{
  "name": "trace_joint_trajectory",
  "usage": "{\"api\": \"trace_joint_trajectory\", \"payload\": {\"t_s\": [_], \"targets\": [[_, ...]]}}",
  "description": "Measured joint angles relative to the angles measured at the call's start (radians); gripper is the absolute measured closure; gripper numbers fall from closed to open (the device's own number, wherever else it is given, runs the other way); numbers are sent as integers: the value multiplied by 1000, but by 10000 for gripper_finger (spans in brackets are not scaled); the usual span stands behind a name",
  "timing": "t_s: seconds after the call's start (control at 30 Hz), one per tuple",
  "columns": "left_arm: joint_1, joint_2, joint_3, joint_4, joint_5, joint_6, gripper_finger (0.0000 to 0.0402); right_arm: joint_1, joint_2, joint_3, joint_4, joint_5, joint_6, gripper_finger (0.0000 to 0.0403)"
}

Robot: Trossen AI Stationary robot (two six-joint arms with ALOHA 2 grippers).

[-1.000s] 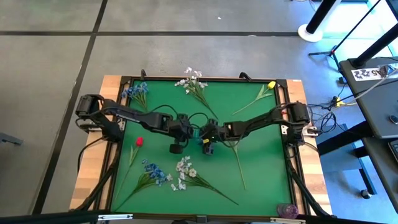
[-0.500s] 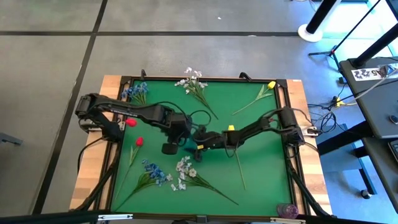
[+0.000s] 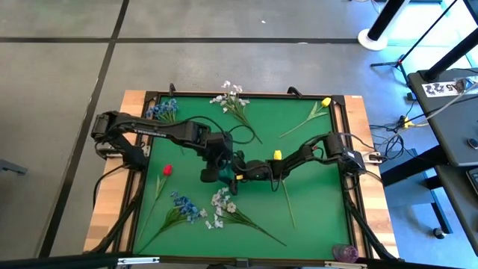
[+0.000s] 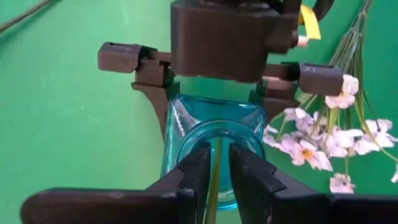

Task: Sort flowers into vase by color
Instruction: Adjust the blue vase

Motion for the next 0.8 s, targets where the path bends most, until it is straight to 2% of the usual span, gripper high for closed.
{"api": "trace_joint_trajectory", "payload": {"t_s": [0.23, 0.5, 0.8], "targets": [[24, -1, -66, 82, 9, 4, 335, -15, 1, 1, -75, 17, -5, 101], [24, -1, -66, 84, -11, 18, 305, -23, -2, 4, -112, 33, -7, 32], [24, 0, -42, 57, -21, 53, 328, -21, -16, 2, -164, 29, -13, 16]]}}
